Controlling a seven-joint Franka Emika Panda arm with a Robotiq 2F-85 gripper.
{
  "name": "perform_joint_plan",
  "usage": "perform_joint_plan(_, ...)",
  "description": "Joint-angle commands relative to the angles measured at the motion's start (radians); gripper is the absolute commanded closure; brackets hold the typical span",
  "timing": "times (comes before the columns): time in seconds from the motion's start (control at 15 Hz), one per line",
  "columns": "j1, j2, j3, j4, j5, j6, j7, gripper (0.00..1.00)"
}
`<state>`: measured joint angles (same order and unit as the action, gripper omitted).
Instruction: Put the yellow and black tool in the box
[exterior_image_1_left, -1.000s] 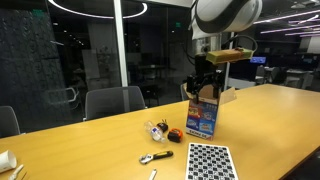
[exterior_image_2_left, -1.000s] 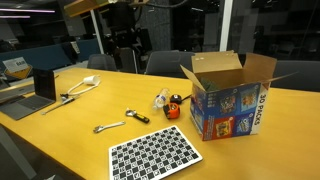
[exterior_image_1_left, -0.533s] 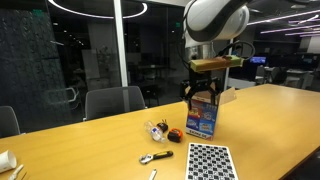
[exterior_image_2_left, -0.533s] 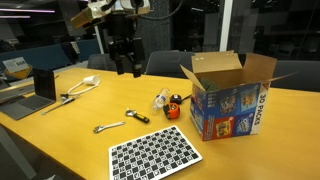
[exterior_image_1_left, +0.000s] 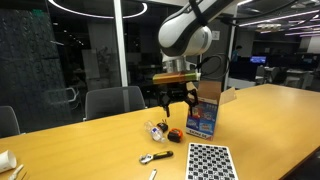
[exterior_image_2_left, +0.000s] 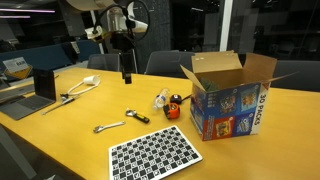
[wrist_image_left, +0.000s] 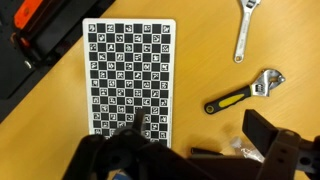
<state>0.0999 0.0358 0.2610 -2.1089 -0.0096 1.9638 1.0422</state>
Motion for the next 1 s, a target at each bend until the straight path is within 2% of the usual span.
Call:
perform_joint_plan(0.0, 0.063, 0.203, -0.039, 0.212, -0.017, -0.058, 0.229, 0.00)
perform_joint_plan(0.4, 0.136, 0.397, -0.117, 0.381, 0.038, -0.114, 0.498, 0.00)
perform_joint_plan(0.67, 0.138, 0.468, -0.157, 0.411, 0.108, -0.105, 0.628, 0.00)
perform_joint_plan(0.93, 0.121, 0.523, -0.176, 0.406, 0.224, -0.052, 0.721, 0.00)
